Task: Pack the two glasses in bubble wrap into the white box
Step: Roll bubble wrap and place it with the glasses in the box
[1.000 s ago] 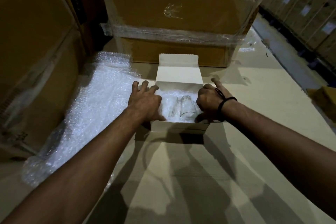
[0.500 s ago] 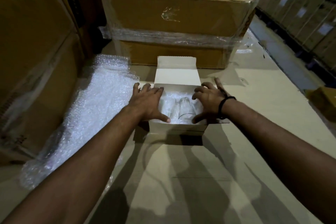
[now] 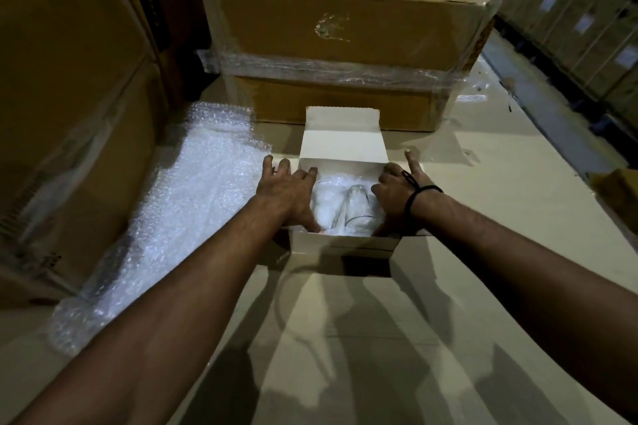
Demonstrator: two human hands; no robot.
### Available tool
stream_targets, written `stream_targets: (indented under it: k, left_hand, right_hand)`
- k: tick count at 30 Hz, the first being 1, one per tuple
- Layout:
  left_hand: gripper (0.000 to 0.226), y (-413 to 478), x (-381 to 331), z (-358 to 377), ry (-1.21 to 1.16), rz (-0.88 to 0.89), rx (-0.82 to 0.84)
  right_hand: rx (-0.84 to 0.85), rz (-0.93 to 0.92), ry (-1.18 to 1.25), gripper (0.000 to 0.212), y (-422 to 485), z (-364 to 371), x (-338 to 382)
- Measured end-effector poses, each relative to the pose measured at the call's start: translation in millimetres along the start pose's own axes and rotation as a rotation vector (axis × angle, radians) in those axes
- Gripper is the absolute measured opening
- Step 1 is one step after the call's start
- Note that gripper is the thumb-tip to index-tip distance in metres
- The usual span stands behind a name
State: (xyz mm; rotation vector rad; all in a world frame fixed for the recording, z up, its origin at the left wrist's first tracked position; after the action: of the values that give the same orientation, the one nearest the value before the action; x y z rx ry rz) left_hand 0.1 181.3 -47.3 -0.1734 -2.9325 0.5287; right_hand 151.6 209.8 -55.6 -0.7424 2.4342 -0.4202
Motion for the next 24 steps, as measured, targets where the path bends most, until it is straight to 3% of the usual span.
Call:
stream_targets:
  k: [2,4,6,8,12,16,19,24]
  left_hand:
    - [0.110,-7.3,0.7,-11.1,-0.087,0.053,-0.082]
    - [0.077,-22.9,-0.9,-28.0,-0.155,0.156,-0.245]
    - [0.043,-36.8,-7.5,-31.2,-0.179,0.274,-0.293]
    - [0.042,-41.1,-14.3,-16.2,-0.167,0.308,-0.154]
    - [0.039,-38.4,-27.5,4.2,-0.015,0.285,0.057]
    - [0.050,-37.1,-33.9,6.4,-0.029,0.286,0.121]
    - [0.063,-31.4,-26.6,15.8,-0.103,0.274,0.143]
    - [0.054,-24.7,-34.1,25.4,-0.018,0.238,0.200]
  right_hand:
    - [-0.062,-0.048,0.135,0.084,-10.4,-10.8,-5.4]
    - [-0.169,-0.123,0.345,0.055,-23.8,-24.6,-14.5]
    - [-0.196,-0.222,0.388,0.035,-35.8,-25.7,-11.2]
    - [-0.127,-0.279,0.270,0.041,-39.7,-11.6,2.3]
    - [-0.023,-0.221,0.094,0.043,-42.3,-8.2,14.6]
    - [0.058,-0.220,0.080,0.048,-46.0,-6.7,22.9]
    - [0.019,-0.243,0.005,0.055,-48.2,-3.4,28.0]
    - [-0.009,-0.241,-0.097,0.049,-49.1,-6.0,37.6]
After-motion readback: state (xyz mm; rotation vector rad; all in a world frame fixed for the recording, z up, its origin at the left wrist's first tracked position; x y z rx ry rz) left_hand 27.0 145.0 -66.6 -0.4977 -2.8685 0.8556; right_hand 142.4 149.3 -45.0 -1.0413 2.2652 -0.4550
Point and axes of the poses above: each hand's wrist, its own y-axis towards the middle knuckle, its own z-axis out of the palm, x = y × z, the point moved 10 cm from there along y, towards the middle knuckle, and after that the axes turned 5 degrees about x, right-handed, at the moved point
